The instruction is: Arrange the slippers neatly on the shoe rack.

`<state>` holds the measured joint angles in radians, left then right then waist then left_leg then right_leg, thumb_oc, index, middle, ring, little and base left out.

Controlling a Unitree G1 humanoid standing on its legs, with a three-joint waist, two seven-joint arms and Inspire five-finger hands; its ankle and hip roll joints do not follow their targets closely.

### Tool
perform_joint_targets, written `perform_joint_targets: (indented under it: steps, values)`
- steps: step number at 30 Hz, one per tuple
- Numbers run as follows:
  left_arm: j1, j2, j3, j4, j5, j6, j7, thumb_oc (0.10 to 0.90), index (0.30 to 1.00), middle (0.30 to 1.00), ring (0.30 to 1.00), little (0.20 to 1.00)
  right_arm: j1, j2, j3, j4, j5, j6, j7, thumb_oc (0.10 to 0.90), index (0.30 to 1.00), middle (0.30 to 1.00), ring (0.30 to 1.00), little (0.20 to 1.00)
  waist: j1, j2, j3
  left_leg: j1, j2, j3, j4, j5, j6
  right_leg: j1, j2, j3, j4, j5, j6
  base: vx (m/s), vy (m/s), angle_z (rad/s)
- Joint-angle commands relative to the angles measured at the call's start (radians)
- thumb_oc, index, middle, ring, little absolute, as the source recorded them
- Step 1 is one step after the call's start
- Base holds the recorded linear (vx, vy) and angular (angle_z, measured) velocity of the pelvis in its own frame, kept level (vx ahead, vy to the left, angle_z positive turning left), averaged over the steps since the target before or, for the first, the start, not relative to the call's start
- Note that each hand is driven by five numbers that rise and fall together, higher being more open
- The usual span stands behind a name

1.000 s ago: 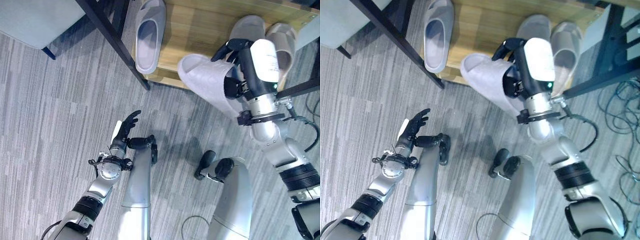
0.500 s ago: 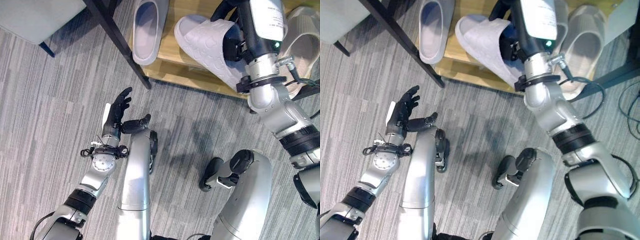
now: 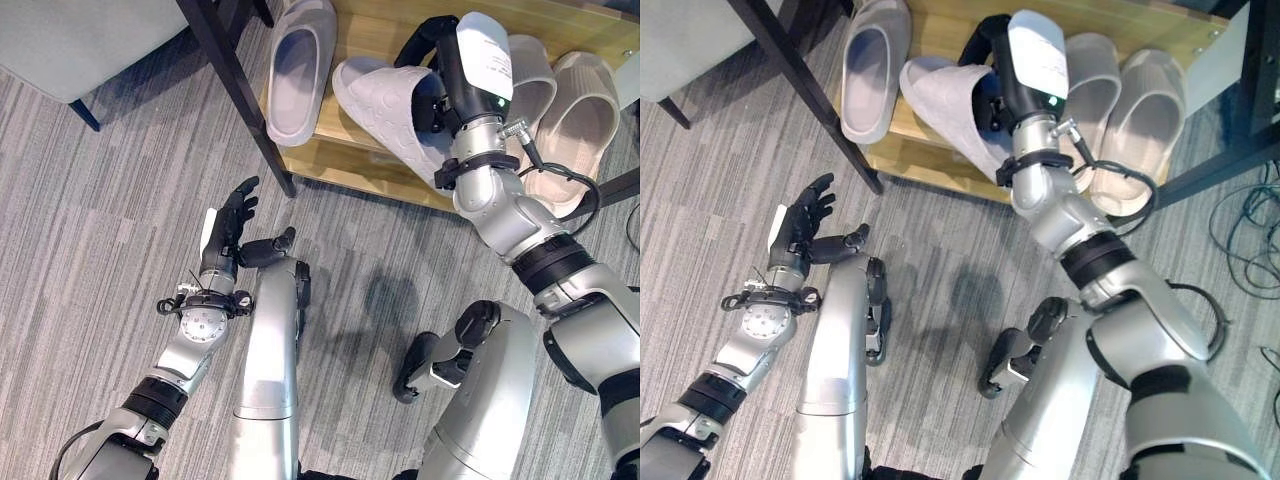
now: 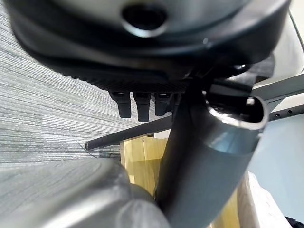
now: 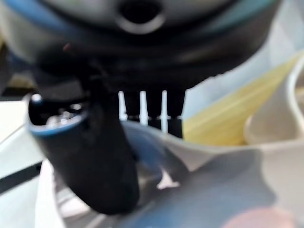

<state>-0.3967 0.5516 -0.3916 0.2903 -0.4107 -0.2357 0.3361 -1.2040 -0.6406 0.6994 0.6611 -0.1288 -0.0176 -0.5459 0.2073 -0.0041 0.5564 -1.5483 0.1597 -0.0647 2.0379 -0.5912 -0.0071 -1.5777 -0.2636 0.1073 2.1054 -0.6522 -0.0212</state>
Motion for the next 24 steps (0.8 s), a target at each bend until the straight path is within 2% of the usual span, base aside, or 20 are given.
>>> perform_joint_targets:
  steps: [1, 5, 11, 15, 24]
  values:
    - [0.125, 0.003, -0.1, -0.003, 0.03, 0.026, -0.002, 0.8, 0.9, 0.9, 0.9, 0.9, -0.163, 0.001, -0.035, -0.055, 0.016, -0.041, -0.046, 0.4, 0.3, 0.3, 0.3, 0.3, 0.053, -0.025, -0.036, -0.022, 0.051, 0.081, 0.09, -0.16, 0.031, 0.008, 0.034, 0.001, 0.058, -0.034, -0.1, 0.01, -0.01, 0.05]
    - [0.123, 0.007, -0.099, 0.004, 0.029, 0.023, 0.001, 0.8, 0.9, 0.9, 0.9, 0.9, -0.164, 0.011, -0.037, -0.023, 0.027, -0.039, -0.046, 0.4, 0.3, 0.3, 0.3, 0.3, 0.051, -0.03, -0.036, -0.022, 0.046, 0.071, 0.107, -0.161, 0.029, 0.008, 0.038, 0.008, 0.065, -0.028, -0.096, 0.0, 0.0, 0.0]
    - [0.117, 0.002, -0.112, 0.01, 0.019, 0.017, 0.004, 0.8, 0.9, 0.9, 0.9, 0.9, -0.163, 0.049, -0.053, 0.018, 0.08, -0.053, -0.058, 0.4, 0.3, 0.3, 0.3, 0.3, 0.054, -0.014, -0.036, -0.022, 0.049, 0.058, 0.125, -0.16, 0.026, 0.008, 0.037, -0.001, 0.064, -0.02, -0.084, 0.0, 0.0, 0.0]
    - [0.105, -0.008, -0.125, 0.025, 0.009, 0.014, 0.004, 0.8, 0.9, 0.9, 0.9, 0.9, -0.167, 0.074, -0.065, 0.05, 0.135, -0.066, -0.063, 0.4, 0.3, 0.3, 0.3, 0.3, 0.056, -0.014, -0.036, -0.022, 0.051, 0.062, 0.122, -0.155, 0.021, 0.008, 0.033, 0.005, 0.063, -0.013, -0.079, 0.0, 0.0, 0.0]
    - [0.071, -0.025, -0.16, 0.037, 0.011, -0.001, -0.001, 0.8, 0.9, 0.9, 0.9, 0.9, -0.207, 0.08, -0.061, 0.14, 0.175, -0.063, -0.083, 0.4, 0.3, 0.3, 0.3, 0.3, 0.068, -0.033, -0.036, -0.022, 0.04, 0.083, 0.095, -0.141, 0.011, 0.008, 0.027, 0.028, 0.066, -0.007, -0.081, 0.0, 0.001, 0.05]
